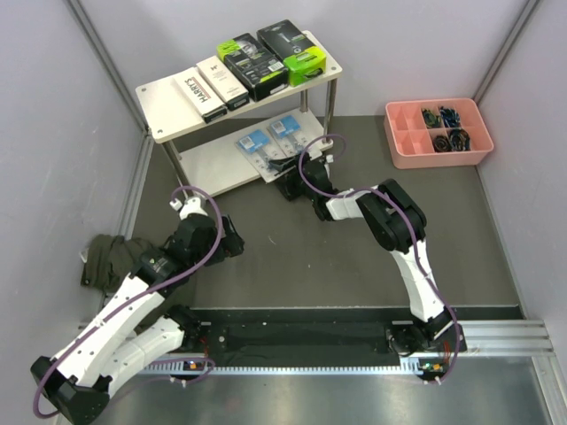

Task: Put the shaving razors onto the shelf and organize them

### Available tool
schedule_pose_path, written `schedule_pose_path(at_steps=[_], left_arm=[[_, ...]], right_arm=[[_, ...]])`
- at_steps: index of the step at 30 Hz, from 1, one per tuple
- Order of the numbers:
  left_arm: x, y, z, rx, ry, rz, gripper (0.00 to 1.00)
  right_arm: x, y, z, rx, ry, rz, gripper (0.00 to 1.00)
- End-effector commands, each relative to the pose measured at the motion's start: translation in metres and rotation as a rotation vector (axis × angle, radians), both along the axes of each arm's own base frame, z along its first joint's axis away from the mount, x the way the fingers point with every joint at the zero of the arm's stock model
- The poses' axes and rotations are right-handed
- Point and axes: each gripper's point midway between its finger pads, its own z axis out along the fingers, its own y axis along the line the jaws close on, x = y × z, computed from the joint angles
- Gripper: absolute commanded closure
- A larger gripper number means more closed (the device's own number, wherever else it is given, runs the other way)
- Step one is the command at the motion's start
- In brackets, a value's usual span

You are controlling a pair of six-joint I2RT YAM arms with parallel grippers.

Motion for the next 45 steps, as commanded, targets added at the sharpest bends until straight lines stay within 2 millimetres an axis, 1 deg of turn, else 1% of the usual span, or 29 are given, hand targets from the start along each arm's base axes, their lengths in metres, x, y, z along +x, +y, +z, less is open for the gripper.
schedule_pose_path(at_steps=[1, 3, 5, 6, 7, 8, 10, 11, 12, 14, 21, 23, 27, 29, 32, 33, 36, 38, 45], left_arm=[[-0.002, -0.002, -0.002, -0.009, -0.001, -0.012, 0.01], [-0.003, -0.001, -0.003, -0.010, 0.003, -0.012, 0.01], [-0.003, -0.001, -0.002, -0.014, -0.001, -0.010, 0.01], [-0.003, -0.001, -0.001, -0.019, -0.006, -0.009, 0.01], [-0.003, -0.001, -0.001, -0.020, -0.005, -0.008, 0.01], [-0.004, -0.001, -0.002, -0.021, -0.005, -0.009, 0.01], [-0.004, -0.001, -0.001, -0.025, -0.007, -0.010, 0.01], [-0.004, -0.001, -0.001, -0.028, -0.007, -0.008, 0.01], [-0.005, -0.002, -0.001, -0.030, -0.007, -0.010, 0.01], [-0.005, -0.002, -0.002, -0.032, -0.004, -0.009, 0.01], [-0.007, -0.001, -0.001, -0.045, -0.009, -0.003, 0.01], [-0.007, -0.002, 0.000, -0.048, -0.014, -0.005, 0.01], [-0.007, -0.001, 0.000, -0.049, -0.012, -0.004, 0.01], [-0.007, -0.001, 0.000, -0.051, -0.013, -0.003, 0.01], [-0.007, -0.002, 0.000, -0.052, -0.014, -0.003, 0.01], [-0.007, -0.002, 0.000, -0.052, -0.014, -0.003, 0.01], [-0.007, -0.001, -0.001, -0.049, -0.014, -0.003, 0.01], [-0.007, -0.001, 0.000, -0.049, -0.014, -0.003, 0.01], [-0.007, -0.001, -0.002, -0.045, -0.012, -0.003, 0.01]], right_arm=[[0.008, -0.005, 0.061, 0.051, -0.129, -0.013, 0.14], [0.003, -0.007, 0.057, 0.052, -0.123, -0.011, 0.14], [0.000, -0.010, 0.061, 0.057, -0.137, -0.013, 0.14], [-0.004, -0.014, 0.053, 0.050, -0.128, -0.018, 0.14], [-0.006, -0.016, 0.057, 0.058, -0.137, -0.020, 0.14], [-0.010, -0.018, 0.053, 0.062, -0.141, -0.020, 0.14], [-0.013, -0.021, 0.054, 0.072, -0.150, -0.021, 0.14], [-0.016, -0.023, 0.049, 0.070, -0.142, -0.021, 0.14], [-0.017, -0.022, 0.053, 0.081, -0.155, -0.016, 0.16], [-0.021, -0.024, 0.051, 0.084, -0.149, -0.012, 0.18], [-0.027, -0.028, 0.052, 0.102, -0.156, -0.013, 0.29], [-0.029, -0.029, 0.052, 0.115, -0.154, -0.016, 0.31], [-0.028, -0.031, 0.053, 0.131, -0.159, -0.021, 0.43], [-0.028, -0.029, 0.052, 0.134, -0.158, -0.016, 0.46], [-0.026, -0.026, 0.050, 0.144, -0.155, -0.013, 0.55], [-0.025, -0.026, 0.049, 0.146, -0.153, -0.012, 0.60], [-0.022, -0.023, 0.048, 0.148, -0.151, -0.008, 0.65], [-0.021, -0.020, 0.047, 0.148, -0.148, -0.003, 0.70], [-0.012, -0.013, 0.044, 0.152, -0.138, 0.001, 0.78]])
